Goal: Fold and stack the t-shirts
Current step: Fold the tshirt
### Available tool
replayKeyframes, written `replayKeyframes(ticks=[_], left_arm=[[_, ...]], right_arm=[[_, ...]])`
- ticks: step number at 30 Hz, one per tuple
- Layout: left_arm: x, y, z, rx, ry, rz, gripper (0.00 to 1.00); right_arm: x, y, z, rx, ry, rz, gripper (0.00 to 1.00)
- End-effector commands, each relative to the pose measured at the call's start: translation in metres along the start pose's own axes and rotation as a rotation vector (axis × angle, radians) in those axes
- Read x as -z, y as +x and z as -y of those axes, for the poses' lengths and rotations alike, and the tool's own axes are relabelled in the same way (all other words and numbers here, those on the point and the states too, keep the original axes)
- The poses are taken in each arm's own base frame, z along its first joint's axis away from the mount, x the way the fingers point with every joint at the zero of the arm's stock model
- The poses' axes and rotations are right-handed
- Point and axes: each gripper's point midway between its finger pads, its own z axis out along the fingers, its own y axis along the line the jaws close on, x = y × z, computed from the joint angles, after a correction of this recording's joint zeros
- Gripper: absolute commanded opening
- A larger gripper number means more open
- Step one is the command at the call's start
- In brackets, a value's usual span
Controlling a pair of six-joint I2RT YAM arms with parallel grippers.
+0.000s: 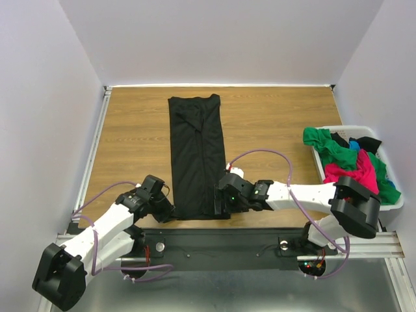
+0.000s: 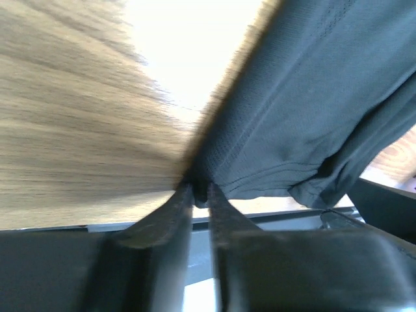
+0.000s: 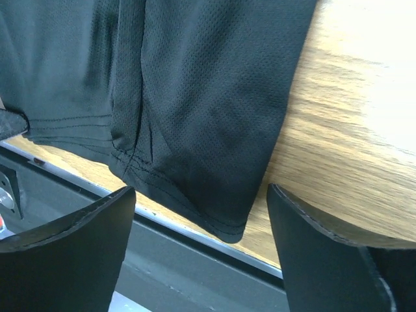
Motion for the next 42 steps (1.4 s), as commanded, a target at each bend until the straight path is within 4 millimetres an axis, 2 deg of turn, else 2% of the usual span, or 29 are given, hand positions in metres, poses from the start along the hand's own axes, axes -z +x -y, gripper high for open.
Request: replayKeyframes(ticks=[1, 2, 4, 5, 6, 7, 8, 9, 13, 16, 18, 27, 33, 34, 37, 39, 40, 41, 42], left_arm=[[-0.002, 0.002, -0.014, 0.010, -0.041, 0.006, 0.17], [-0.002, 0.002, -0.013, 0.006, -0.038, 0.006, 0.07], [-0.002, 0.002, -0.013, 0.000, -0.039, 0.005, 0.00], [-0.002, 0.001, -0.012, -0.001, -0.038, 0.006, 0.00], [-0.002, 0.001, -0.012, -0.005, -0.037, 0.008, 0.00], [-0.002, 0.001, -0.012, -0.006, -0.038, 0.009, 0.00], [-0.002, 0.000, -0.010, -0.011, -0.031, 0.013, 0.00], [-0.001, -0.001, -0.009, -0.015, -0.026, 0.017, 0.00], [0.003, -0.007, -0.001, -0.038, 0.005, 0.051, 0.00], [0.014, -0.015, 0.013, -0.055, 0.059, 0.100, 0.00], [0.022, -0.019, 0.023, -0.072, 0.089, 0.122, 0.00], [0.032, -0.036, 0.058, -0.126, 0.152, 0.176, 0.00], [0.048, -0.067, 0.095, -0.146, 0.190, 0.311, 0.00], [0.050, -0.071, 0.099, -0.149, 0.190, 0.323, 0.00], [0.056, -0.092, 0.115, -0.160, 0.169, 0.399, 0.00], [0.061, -0.107, 0.131, -0.175, 0.175, 0.436, 0.00], [0.061, -0.112, 0.135, -0.176, 0.175, 0.447, 0.00], [0.057, -0.120, 0.138, -0.172, 0.167, 0.451, 0.00], [0.061, -0.127, 0.147, -0.184, 0.176, 0.466, 0.00]], right_arm=[[-0.003, 0.000, -0.009, -0.029, -0.046, -0.002, 0.84], [-0.004, 0.001, -0.008, -0.036, -0.043, -0.005, 0.81], [-0.005, 0.003, -0.007, -0.041, -0.046, -0.008, 0.76], [-0.006, 0.003, -0.007, -0.043, -0.046, -0.008, 0.72], [-0.006, 0.003, -0.007, -0.047, -0.045, -0.009, 0.53], [-0.006, 0.003, -0.007, -0.050, -0.046, -0.005, 0.42], [-0.006, 0.003, -0.006, -0.058, -0.044, -0.004, 0.36], [-0.006, 0.004, -0.004, -0.058, -0.039, -0.002, 0.31], [-0.005, 0.002, -0.002, -0.064, -0.033, 0.009, 0.25], [0.000, -0.005, -0.008, -0.063, -0.052, 0.033, 0.13], [0.003, -0.010, -0.010, -0.055, -0.057, 0.056, 0.01], [0.015, -0.055, -0.023, -0.059, -0.072, 0.178, 0.00], [0.024, -0.101, -0.030, -0.043, -0.076, 0.272, 0.00], [0.027, -0.117, -0.032, -0.056, -0.077, 0.297, 0.00], [0.028, -0.138, -0.032, -0.049, -0.074, 0.324, 0.00], [0.028, -0.160, -0.034, -0.045, -0.068, 0.351, 0.00], [0.031, -0.177, -0.035, -0.057, -0.070, 0.377, 0.00], [0.026, -0.182, -0.033, -0.057, -0.059, 0.375, 0.00], [0.025, -0.189, -0.032, -0.047, -0.059, 0.377, 0.00]])
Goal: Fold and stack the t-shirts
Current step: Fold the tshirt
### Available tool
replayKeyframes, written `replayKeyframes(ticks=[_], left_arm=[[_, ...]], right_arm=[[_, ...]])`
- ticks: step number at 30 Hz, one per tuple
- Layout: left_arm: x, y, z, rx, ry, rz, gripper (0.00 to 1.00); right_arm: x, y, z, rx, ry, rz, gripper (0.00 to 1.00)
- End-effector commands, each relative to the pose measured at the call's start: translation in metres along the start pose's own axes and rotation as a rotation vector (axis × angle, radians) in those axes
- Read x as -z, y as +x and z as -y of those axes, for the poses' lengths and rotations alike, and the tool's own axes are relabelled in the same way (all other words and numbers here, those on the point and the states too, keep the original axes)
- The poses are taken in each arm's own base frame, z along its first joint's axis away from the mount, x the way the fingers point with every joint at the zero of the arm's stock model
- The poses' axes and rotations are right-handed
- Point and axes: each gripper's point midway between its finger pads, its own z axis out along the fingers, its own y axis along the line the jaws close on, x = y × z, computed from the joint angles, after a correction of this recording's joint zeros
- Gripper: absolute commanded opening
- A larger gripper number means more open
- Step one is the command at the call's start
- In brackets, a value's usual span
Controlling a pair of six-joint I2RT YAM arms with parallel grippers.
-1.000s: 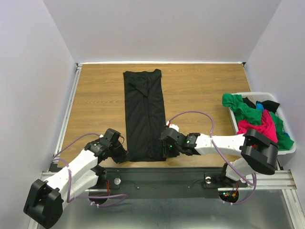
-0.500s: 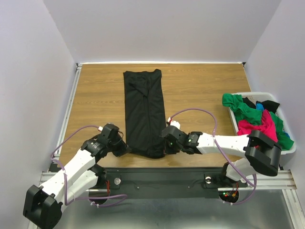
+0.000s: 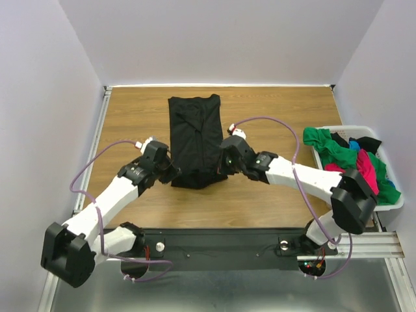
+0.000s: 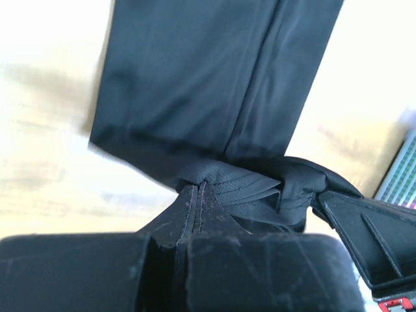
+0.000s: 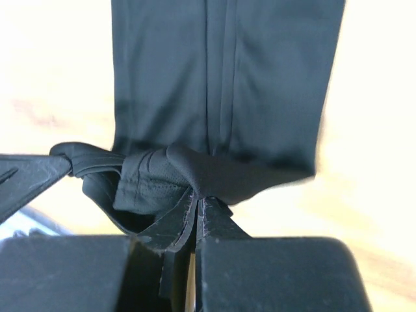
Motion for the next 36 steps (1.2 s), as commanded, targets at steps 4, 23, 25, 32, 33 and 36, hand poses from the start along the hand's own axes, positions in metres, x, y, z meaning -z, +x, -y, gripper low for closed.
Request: replayKeyframes(ticks=[4, 23, 25, 32, 33, 36], left_arm=[[-0.013, -0.072, 0.039, -0.040, 0.030, 0.165, 0.00], [-0.086, -0.156, 0.062, -0.097, -0.043, 0.198, 0.00], [-0.095, -0.160, 0.061, -0.093, -0.054, 0.191, 0.00], [-0.123, -0.173, 0.052, -0.070, -0.118, 0.186, 0.00], [-0.125, -0.177, 0.054, -0.066, -0.116, 0.192, 0.00], [-0.136, -0.178, 0.050, -0.070, -0.122, 0.177, 0.00]], right_arm=[[-0.023, -0.074, -0.007, 0.041, 0.005, 0.117, 0.00], [-0.102, -0.150, 0.026, 0.033, 0.046, 0.123, 0.00], [-0.111, -0.152, 0.030, 0.029, 0.051, 0.117, 0.00], [-0.137, -0.165, 0.041, 0.028, 0.079, 0.128, 0.00], [-0.140, -0.165, 0.044, 0.021, 0.085, 0.127, 0.00], [-0.146, -0.170, 0.050, 0.015, 0.099, 0.135, 0.00]])
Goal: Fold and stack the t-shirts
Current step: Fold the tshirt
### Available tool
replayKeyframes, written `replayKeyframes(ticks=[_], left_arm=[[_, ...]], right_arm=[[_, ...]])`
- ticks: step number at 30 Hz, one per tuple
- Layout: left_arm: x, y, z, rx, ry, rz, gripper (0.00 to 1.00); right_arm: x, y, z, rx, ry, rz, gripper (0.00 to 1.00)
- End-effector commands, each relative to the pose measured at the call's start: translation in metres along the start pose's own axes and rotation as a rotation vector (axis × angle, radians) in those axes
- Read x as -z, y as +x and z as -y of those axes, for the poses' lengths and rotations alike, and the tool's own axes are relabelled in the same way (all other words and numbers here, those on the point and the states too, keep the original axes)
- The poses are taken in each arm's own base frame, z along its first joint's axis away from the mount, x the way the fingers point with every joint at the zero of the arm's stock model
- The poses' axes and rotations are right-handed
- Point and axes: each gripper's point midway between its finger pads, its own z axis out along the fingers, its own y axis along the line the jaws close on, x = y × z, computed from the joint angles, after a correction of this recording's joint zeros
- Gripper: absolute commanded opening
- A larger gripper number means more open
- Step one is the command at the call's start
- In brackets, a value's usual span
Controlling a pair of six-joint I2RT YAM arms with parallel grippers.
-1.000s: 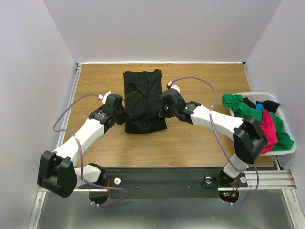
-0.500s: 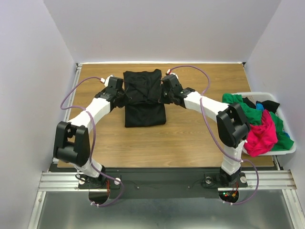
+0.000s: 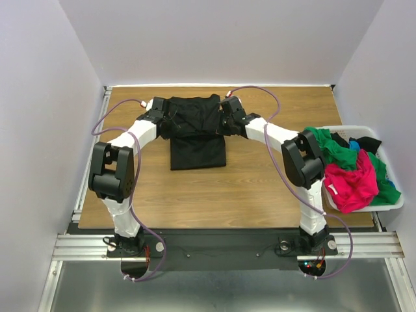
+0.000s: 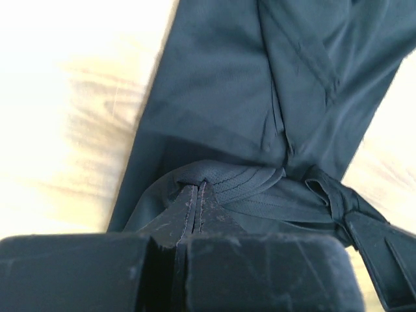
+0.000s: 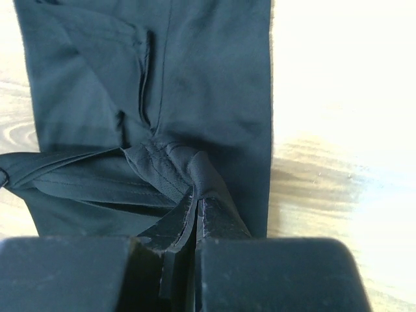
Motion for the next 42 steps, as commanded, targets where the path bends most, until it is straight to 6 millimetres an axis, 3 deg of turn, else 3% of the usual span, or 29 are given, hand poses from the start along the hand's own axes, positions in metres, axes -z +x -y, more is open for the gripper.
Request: replayKeyframes(ticks=[1, 6, 9, 10, 11, 13, 14, 16, 18, 19, 20, 21, 22, 23, 24, 25, 27, 29, 30, 34, 38, 42], left_arm=[[-0.002, -0.025, 0.010, -0.009, 0.018, 0.052, 0.00], [-0.014, -0.029, 0.006, -0.005, 0.003, 0.045, 0.00], [-0.018, -0.030, 0.009, -0.007, 0.015, 0.026, 0.03], [-0.017, -0.034, 0.012, -0.021, 0.024, 0.030, 0.14], [-0.016, -0.032, 0.012, -0.032, 0.020, 0.013, 0.40], [-0.011, -0.037, 0.015, -0.035, 0.020, 0.017, 0.69], [-0.003, -0.041, 0.018, -0.038, 0.030, 0.030, 0.91], [0.006, -0.038, 0.014, -0.038, 0.034, 0.035, 0.98], [0.027, -0.042, 0.015, -0.037, 0.056, 0.066, 0.98], [0.028, -0.030, 0.002, -0.039, 0.034, 0.048, 0.99], [0.043, -0.032, 0.003, -0.031, 0.058, 0.073, 0.98], [0.047, -0.027, -0.002, -0.031, 0.057, 0.072, 0.99], [0.044, -0.005, -0.021, -0.023, 0.030, 0.034, 0.99], [0.047, 0.003, -0.027, -0.020, 0.034, 0.025, 0.98], [0.058, 0.008, -0.024, -0.017, 0.080, 0.022, 0.98], [0.054, 0.032, -0.045, -0.011, 0.048, -0.020, 0.99], [0.057, 0.058, -0.064, 0.000, 0.046, -0.054, 0.99], [0.061, 0.067, -0.066, 0.002, 0.083, -0.057, 0.99], [0.059, 0.080, -0.077, 0.002, 0.068, -0.078, 0.99], [0.054, 0.093, -0.084, 0.004, 0.072, -0.098, 0.98], [0.046, 0.098, -0.086, 0.000, 0.071, -0.114, 0.87], [0.034, 0.104, -0.088, -0.004, 0.057, -0.147, 0.65]], right_arm=[[0.000, -0.031, -0.009, 0.005, -0.025, 0.076, 0.01], [-0.015, -0.033, -0.001, 0.025, -0.002, 0.078, 0.01], [-0.018, -0.035, -0.002, 0.028, -0.020, 0.071, 0.07], [-0.017, -0.037, -0.002, 0.029, -0.021, 0.074, 0.19], [-0.016, -0.038, -0.003, 0.031, -0.025, 0.075, 0.29], [-0.007, -0.047, -0.008, 0.036, -0.042, 0.091, 0.60], [-0.003, -0.048, -0.009, 0.039, -0.052, 0.090, 0.65], [0.012, -0.049, -0.014, 0.039, -0.074, 0.092, 0.75], [0.024, -0.046, -0.015, 0.039, -0.087, 0.086, 0.92], [0.025, -0.033, -0.007, 0.044, -0.077, 0.057, 1.00], [0.037, -0.036, -0.009, 0.047, -0.092, 0.066, 1.00], [0.041, -0.025, -0.010, 0.052, -0.114, 0.033, 1.00], [0.045, -0.018, -0.009, 0.057, -0.124, 0.015, 1.00], [0.050, -0.013, -0.008, 0.055, -0.134, 0.002, 1.00], [0.056, 0.006, 0.000, 0.050, -0.135, -0.040, 1.00], [0.061, 0.014, 0.002, 0.038, -0.140, -0.058, 1.00], [0.069, 0.039, 0.011, 0.030, -0.142, -0.110, 1.00], [0.073, 0.056, 0.009, 0.037, -0.173, -0.145, 1.00], [0.073, 0.068, 0.014, 0.031, -0.170, -0.172, 1.00], [0.067, 0.084, 0.017, 0.009, -0.176, -0.203, 0.97], [0.057, 0.094, 0.016, -0.009, -0.189, -0.242, 0.86], [0.048, 0.103, 0.019, -0.028, -0.176, -0.267, 0.75]])
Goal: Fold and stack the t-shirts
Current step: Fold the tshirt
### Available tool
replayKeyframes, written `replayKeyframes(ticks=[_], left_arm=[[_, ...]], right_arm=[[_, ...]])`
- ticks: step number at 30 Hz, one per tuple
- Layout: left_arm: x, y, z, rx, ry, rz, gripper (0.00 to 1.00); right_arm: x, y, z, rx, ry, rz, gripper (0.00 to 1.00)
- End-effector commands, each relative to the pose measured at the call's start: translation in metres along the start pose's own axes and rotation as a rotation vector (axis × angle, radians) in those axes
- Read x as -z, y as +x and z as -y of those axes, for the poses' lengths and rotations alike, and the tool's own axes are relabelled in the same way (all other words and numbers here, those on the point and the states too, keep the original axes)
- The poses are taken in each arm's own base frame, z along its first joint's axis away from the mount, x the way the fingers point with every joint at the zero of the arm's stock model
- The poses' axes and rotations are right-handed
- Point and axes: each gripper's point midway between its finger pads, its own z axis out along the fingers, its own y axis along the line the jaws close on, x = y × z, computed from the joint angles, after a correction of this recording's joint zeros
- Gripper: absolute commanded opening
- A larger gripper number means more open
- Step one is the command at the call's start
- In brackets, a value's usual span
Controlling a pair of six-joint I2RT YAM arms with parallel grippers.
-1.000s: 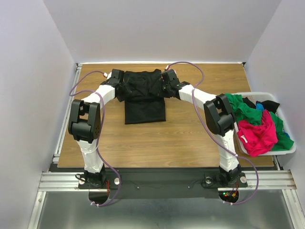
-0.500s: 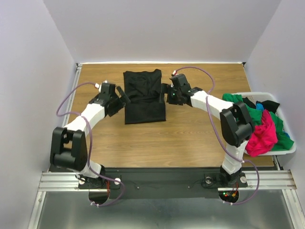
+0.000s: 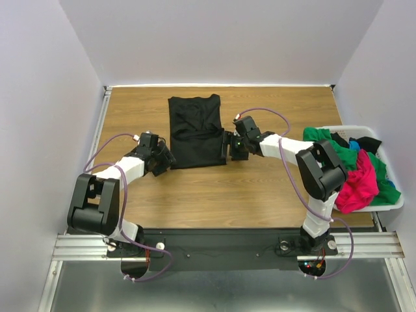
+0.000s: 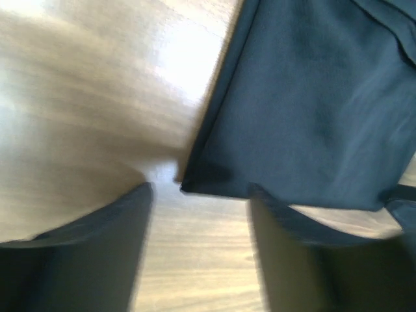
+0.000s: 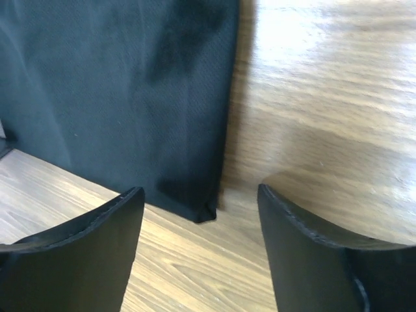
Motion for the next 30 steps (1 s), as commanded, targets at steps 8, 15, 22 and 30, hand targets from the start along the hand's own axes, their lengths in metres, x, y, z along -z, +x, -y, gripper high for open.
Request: replayKeyframes(ticks=[8, 15, 22, 30], left_arm=[[-0.014, 0.020, -0.008, -0.002, 0.002, -0.064, 0.25], [-0.014, 0.018, -0.006, -0.003, 0.017, -0.051, 0.00], [-0.012, 0.019, -0.006, 0.006, 0.032, -0.043, 0.00], [-0.008, 0.020, -0.006, 0.008, 0.043, -0.032, 0.00]], right_arm=[[-0.014, 0.007, -0.001, -0.035, -0.020, -0.013, 0.63], [-0.017, 0.024, 0.008, -0.071, -0.011, -0.044, 0.47], [-0.009, 0.034, 0.009, -0.082, -0.010, -0.045, 0.48], [-0.007, 0.046, 0.019, -0.102, 0.031, -0.049, 0.47]])
